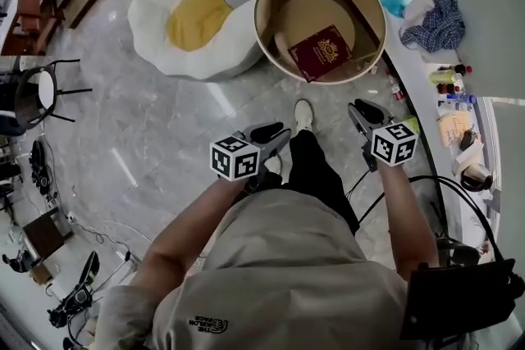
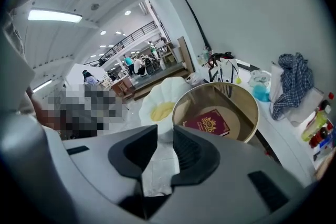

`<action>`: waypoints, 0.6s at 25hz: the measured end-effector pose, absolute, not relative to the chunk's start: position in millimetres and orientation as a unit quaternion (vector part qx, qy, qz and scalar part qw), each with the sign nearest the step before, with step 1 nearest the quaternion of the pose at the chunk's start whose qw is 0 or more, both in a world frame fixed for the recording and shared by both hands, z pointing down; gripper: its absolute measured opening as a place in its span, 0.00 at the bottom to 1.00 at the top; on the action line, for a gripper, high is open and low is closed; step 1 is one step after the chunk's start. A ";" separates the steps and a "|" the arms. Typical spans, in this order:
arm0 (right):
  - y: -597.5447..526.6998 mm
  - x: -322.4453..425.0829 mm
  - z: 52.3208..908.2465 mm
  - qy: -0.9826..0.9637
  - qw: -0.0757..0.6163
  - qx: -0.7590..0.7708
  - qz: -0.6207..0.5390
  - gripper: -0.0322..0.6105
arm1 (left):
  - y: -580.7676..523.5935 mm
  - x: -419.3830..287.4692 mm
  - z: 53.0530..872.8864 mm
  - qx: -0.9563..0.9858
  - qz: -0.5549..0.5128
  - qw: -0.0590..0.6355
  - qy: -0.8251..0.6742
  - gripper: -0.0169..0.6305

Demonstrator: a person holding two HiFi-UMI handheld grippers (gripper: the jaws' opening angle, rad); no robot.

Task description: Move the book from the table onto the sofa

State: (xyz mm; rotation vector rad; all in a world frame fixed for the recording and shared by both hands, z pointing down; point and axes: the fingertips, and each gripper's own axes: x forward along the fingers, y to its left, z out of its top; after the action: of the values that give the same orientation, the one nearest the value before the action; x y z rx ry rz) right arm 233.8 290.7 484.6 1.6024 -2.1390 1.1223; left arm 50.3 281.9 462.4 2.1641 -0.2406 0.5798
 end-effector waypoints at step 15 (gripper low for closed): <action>153.3 350.6 667.0 -0.718 0.180 0.498 0.452 0.24 | 185.0 153.9 642.3 0.794 0.286 0.511 -0.166 0.25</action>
State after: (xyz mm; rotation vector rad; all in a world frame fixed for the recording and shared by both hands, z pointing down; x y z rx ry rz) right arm 350.6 153.3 667.0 1.4064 -2.0286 1.2785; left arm 153.9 185.0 642.3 1.9106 -0.3994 0.6884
